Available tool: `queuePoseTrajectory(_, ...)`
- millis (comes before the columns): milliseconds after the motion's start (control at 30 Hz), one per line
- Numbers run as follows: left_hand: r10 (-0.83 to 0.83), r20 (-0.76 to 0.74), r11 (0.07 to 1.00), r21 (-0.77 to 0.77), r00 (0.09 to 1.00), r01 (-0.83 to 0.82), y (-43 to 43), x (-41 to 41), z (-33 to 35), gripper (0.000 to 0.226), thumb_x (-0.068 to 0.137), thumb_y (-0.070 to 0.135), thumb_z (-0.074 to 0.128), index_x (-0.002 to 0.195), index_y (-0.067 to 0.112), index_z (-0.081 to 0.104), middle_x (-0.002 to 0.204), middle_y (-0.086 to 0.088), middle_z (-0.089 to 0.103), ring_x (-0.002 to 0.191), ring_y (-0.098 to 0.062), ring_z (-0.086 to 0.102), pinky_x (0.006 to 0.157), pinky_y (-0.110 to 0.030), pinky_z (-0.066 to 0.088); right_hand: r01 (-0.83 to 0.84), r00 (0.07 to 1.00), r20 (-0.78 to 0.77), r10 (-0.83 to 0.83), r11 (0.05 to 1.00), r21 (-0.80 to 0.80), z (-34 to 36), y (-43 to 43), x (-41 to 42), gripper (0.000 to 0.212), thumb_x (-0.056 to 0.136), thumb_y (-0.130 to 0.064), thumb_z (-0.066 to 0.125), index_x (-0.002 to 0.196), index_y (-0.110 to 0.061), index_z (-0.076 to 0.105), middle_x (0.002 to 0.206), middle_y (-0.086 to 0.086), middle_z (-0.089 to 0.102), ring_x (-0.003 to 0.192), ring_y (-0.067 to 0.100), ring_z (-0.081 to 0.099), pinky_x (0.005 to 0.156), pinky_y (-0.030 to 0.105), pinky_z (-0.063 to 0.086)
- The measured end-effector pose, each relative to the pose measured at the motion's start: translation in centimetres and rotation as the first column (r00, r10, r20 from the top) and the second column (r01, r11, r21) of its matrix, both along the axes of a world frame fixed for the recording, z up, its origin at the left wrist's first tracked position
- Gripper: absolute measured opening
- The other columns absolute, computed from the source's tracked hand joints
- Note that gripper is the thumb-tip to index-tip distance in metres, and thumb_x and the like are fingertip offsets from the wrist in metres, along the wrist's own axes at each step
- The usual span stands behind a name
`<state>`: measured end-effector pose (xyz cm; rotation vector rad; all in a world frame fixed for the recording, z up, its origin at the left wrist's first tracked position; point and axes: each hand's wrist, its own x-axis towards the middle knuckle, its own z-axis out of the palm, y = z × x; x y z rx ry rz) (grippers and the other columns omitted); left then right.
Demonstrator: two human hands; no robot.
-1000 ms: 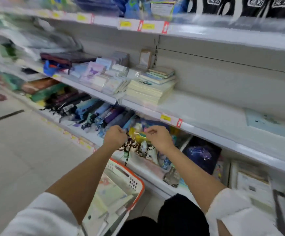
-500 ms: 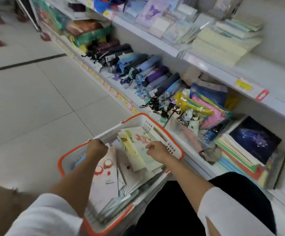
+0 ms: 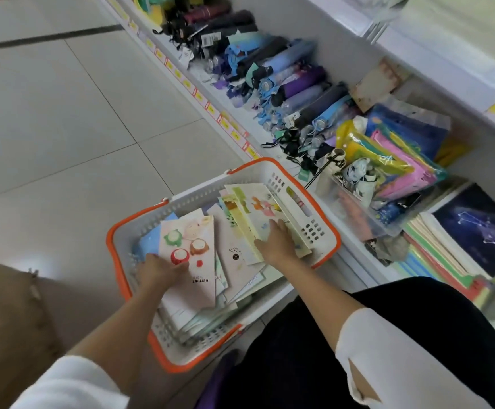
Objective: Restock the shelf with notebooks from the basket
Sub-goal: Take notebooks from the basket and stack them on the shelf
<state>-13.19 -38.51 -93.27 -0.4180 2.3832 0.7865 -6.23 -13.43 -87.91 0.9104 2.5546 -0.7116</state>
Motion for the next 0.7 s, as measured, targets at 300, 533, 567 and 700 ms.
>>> queuePoseTrajectory(300, 0.253, 0.229, 0.808, 0.484, 0.940, -0.336, -0.6, -0.2, 0.2, 0.033, 0.076, 0.014, 0.079, 0.103, 0.001, 0.068, 0.105, -0.019, 0.070, 0.086, -0.034, 0.068, 0.078, -0.046, 0.057, -0.179, 0.984, 0.036, 0.176, 0.970, 0.167, 0.1, 0.0, 0.8, 0.044, 0.097, -0.009, 0.042, 0.141, -0.008, 0.040, 0.132, 0.013, 0.055, 0.118, 0.031, 0.055, 0.090, 0.037, 0.047)
queuePoseTrajectory(533, 0.160, 0.440, 0.469, 0.754, 0.884, -0.460, 1.6, -1.1, 3.0, 0.039, 0.094, 0.045, 0.052, 0.113, 0.015, 0.067, 0.105, -0.014, 0.073, 0.087, -0.032, 0.071, 0.069, -0.043, 0.059, -0.420, 0.883, -0.206, 0.421, 0.906, 0.049, 4.2, -4.7, 0.1, 0.026, 0.099, -0.023, 0.035, 0.099, -0.007, 0.056, 0.087, 0.016, 0.066, 0.080, 0.032, 0.062, 0.066, 0.036, 0.048)
queuePoseTrajectory(567, 0.139, 0.430, 0.457, 0.771, 0.892, -0.443, 1.9, -1.3, 3.4, 0.044, 0.092, 0.054, 0.050, 0.111, 0.018, 0.068, 0.103, -0.012, 0.074, 0.088, -0.029, 0.072, 0.068, -0.040, 0.059, -0.463, 0.867, -0.202, 0.456, 0.886, 0.015, 4.3, -5.7, 0.1, 0.028, 0.100, -0.023, 0.036, 0.104, -0.004, 0.056, 0.090, 0.018, 0.066, 0.081, 0.033, 0.062, 0.068, 0.038, 0.049)
queuePoseTrajectory(700, 0.129, 0.309, 0.621, 0.716, 0.942, -0.319, 3.7, -1.5, 4.9, 0.051, 0.079, 0.051, 0.071, 0.110, 0.010, 0.069, 0.102, -0.011, 0.074, 0.089, -0.027, 0.071, 0.073, -0.035, 0.057, -0.549, 0.834, -0.054, 0.550, 0.812, -0.197, 4.1, -8.2, 0.1, 0.036, 0.099, -0.020, 0.041, 0.132, -0.006, 0.049, 0.119, 0.019, 0.061, 0.101, 0.036, 0.060, 0.074, 0.032, 0.046)
